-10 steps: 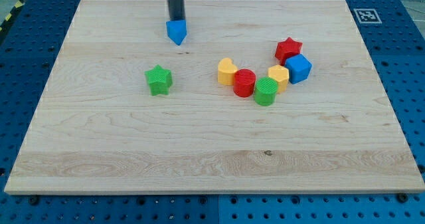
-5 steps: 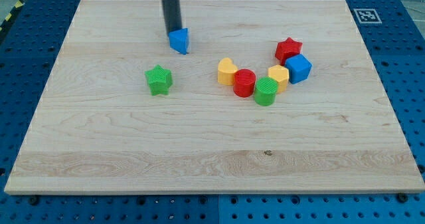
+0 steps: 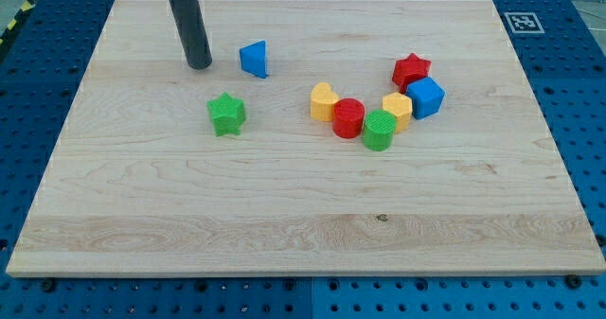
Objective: Push the blue triangle towards the yellow heart
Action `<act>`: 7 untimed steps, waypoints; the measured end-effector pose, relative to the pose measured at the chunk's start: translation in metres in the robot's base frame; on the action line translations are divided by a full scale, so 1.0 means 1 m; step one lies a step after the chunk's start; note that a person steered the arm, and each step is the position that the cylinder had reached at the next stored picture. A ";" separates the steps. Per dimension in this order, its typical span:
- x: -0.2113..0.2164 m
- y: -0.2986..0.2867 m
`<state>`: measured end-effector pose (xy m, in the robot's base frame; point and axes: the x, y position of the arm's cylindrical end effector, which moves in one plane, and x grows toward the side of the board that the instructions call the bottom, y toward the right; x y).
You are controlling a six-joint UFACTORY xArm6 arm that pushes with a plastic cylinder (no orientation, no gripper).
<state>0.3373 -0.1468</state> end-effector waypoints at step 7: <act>-0.042 0.065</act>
<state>0.2954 -0.0817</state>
